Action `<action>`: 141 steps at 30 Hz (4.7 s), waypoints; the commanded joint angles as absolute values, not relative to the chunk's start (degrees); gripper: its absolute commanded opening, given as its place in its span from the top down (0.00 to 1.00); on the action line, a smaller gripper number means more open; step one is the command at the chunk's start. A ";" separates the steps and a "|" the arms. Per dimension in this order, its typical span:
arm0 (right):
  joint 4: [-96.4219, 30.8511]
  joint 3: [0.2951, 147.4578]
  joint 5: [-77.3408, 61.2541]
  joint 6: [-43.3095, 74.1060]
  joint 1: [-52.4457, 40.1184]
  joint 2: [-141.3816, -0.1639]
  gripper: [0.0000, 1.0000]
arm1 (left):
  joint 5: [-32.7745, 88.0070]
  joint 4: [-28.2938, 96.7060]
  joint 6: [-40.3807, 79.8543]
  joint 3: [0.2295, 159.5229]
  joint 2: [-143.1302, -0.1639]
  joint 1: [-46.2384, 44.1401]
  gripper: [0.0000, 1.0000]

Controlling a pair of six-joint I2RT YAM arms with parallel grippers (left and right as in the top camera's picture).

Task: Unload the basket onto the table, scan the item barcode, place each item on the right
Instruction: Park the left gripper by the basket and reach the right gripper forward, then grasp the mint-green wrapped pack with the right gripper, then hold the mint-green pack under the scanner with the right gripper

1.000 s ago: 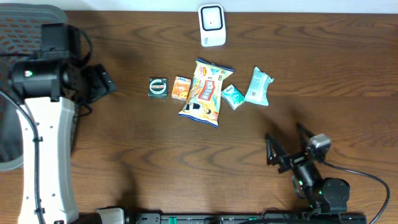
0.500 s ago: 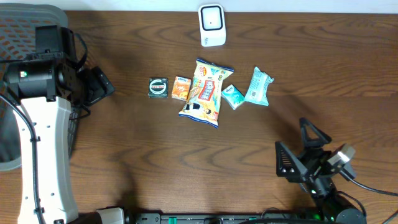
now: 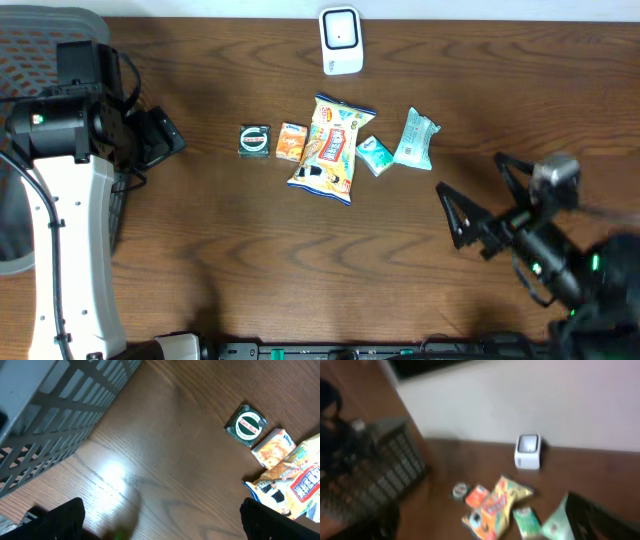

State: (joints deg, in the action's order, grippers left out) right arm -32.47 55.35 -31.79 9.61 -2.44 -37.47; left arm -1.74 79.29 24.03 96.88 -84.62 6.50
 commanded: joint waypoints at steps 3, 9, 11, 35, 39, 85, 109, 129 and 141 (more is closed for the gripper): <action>-47.16 70.46 -27.35 -1.87 -2.35 -49.69 0.01 | -1.96 79.44 24.32 96.60 -85.03 6.63 0.03; -59.24 81.38 -23.86 -3.42 -2.35 -61.19 0.01 | -1.96 79.44 24.32 96.60 -85.03 6.63 0.02; -61.87 84.12 -23.88 -4.43 -2.35 -64.75 0.01 | -1.98 79.44 24.32 96.60 -85.03 6.63 0.02; -60.88 86.04 -19.97 4.78 -2.33 -79.59 0.01 | -1.98 79.44 24.32 96.60 -85.03 6.63 0.03; -59.37 85.97 -13.98 5.98 -2.33 -82.83 0.01 | -1.98 79.44 24.32 96.60 -85.03 6.63 0.02; -40.66 87.26 -42.33 9.15 4.80 -124.95 0.37 | -1.98 79.44 24.32 96.60 -85.03 6.63 0.02; -41.41 87.37 -48.62 8.51 3.18 -120.25 0.99 | -1.98 79.44 24.32 96.60 -85.03 6.63 0.02; -44.07 87.37 -55.64 29.52 -11.57 -86.11 0.98 | -1.98 79.44 24.32 96.60 -85.03 6.63 0.02; -44.82 87.31 -48.07 33.06 -17.67 -85.52 0.98 | -1.98 79.44 24.32 96.60 -85.03 6.63 0.02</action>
